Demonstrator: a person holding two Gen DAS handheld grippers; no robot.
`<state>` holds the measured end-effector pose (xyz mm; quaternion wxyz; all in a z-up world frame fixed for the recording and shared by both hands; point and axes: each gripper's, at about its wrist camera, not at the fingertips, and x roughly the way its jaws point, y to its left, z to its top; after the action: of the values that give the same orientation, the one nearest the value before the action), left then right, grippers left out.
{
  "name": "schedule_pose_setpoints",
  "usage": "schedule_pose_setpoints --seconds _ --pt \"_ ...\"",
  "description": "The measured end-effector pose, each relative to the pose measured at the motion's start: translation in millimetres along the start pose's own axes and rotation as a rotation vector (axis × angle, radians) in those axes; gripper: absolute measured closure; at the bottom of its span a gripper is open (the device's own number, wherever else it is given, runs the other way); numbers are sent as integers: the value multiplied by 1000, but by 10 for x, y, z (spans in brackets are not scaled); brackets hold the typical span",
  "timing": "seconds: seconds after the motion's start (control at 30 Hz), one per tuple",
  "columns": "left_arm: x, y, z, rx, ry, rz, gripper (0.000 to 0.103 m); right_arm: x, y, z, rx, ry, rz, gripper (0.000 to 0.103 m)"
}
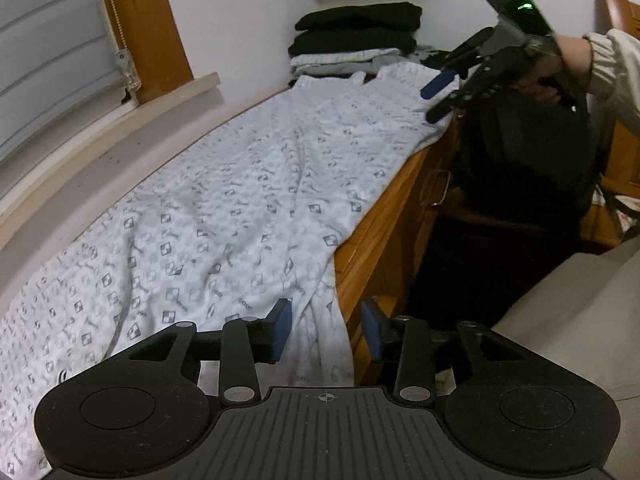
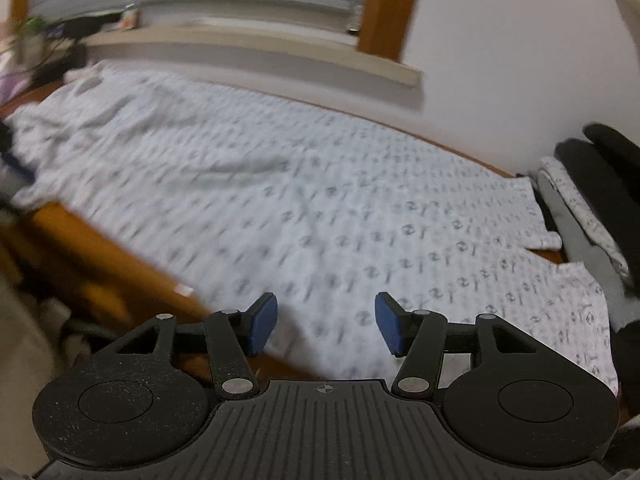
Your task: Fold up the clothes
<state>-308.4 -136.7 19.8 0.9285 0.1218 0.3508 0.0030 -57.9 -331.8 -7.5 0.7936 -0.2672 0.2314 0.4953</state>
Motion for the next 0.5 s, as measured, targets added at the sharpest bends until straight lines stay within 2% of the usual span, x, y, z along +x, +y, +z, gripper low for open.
schedule_pose_setpoints --seconds 0.1,0.17,0.27,0.37,0.43,0.5 --pt "46 1 0 11 1 9 72 22 88 -13 -29 -8 58 58" --pt "48 8 -3 12 -1 21 84 79 176 16 -64 -7 93 59" --pt "23 24 8 11 -4 23 96 167 375 70 -141 1 143 59" --pt "-13 -10 17 39 -18 36 98 232 482 109 -174 3 170 65" --pt "-82 -30 13 55 -34 20 99 221 441 149 -144 -3 197 91" --pt "-158 -44 12 64 -49 -4 99 173 366 191 -118 -11 204 100"
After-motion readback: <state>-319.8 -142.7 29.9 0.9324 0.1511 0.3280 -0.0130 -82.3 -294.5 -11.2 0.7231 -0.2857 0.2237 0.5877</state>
